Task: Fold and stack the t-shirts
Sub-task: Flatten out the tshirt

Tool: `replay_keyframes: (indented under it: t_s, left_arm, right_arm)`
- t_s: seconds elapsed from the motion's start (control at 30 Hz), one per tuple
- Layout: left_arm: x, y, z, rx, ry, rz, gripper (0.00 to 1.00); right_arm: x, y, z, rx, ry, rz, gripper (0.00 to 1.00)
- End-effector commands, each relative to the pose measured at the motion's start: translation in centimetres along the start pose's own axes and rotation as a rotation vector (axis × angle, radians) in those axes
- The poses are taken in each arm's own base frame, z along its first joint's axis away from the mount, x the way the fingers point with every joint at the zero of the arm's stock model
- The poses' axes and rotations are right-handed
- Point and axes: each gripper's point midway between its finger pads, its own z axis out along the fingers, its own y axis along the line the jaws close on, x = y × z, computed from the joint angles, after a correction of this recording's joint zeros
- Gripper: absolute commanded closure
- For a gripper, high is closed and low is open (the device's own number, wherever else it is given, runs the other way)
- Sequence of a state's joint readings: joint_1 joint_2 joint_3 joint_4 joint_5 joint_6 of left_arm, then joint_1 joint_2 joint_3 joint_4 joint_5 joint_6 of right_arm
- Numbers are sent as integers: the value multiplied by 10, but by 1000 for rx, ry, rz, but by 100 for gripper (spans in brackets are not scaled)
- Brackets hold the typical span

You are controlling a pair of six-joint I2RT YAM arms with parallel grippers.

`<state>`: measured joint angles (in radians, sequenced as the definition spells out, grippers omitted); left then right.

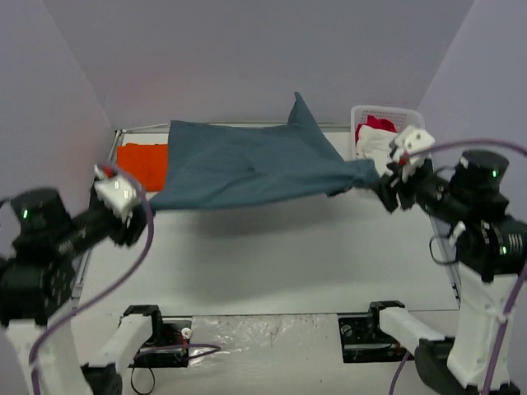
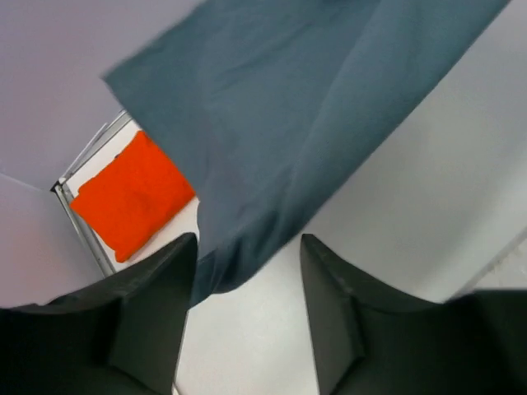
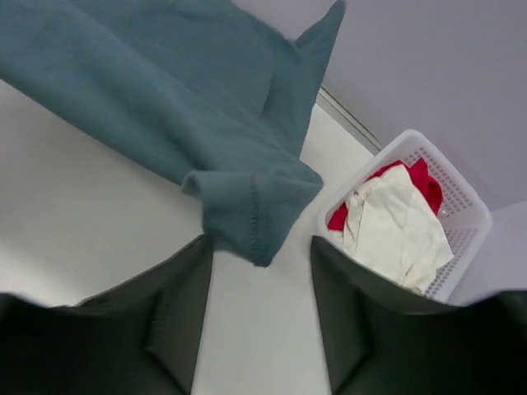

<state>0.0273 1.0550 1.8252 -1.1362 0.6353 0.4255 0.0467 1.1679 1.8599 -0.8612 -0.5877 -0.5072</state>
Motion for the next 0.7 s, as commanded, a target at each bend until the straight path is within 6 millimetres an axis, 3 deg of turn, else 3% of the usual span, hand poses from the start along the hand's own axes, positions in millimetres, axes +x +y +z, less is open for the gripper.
replay_keyframes:
  t_s: [0.0, 0.03, 0.07, 0.1, 0.17, 0.27, 0.4, 0.47, 0.57, 0.67]
  left_arm:
    - [82, -65, -24, 210, 161, 133, 43]
    - [108, -84, -28, 259, 187, 131, 37]
    - [123, -98, -33, 310, 211, 140, 36]
    - [133, -110, -36, 359, 217, 143, 33]
    - [134, -124, -41, 412, 198, 146, 23]
    - [116, -123, -44, 435, 162, 158, 22]
    - [102, -100, -26, 402, 160, 152, 21]
    - [97, -70, -1, 300, 167, 110, 21]
    - [106, -38, 40, 224, 202, 6, 20]
    - [136, -30, 77, 310, 310, -54, 20]
  right_arm:
    - [66, 49, -21, -147, 154, -61, 45]
    - [87, 61, -28, -166, 198, -59, 38]
    - [105, 69, -34, -187, 257, -51, 23]
    - [113, 72, -36, -186, 275, -57, 19]
    - [126, 73, -33, -187, 307, -41, 16]
    - [125, 66, -21, -181, 312, -17, 14]
    - [123, 48, 4, -170, 329, 18, 14]
    - [124, 39, 21, -174, 338, 45, 14]
    - [136, 36, 46, -219, 375, 90, 14]
    - [162, 34, 71, -265, 452, 135, 15]
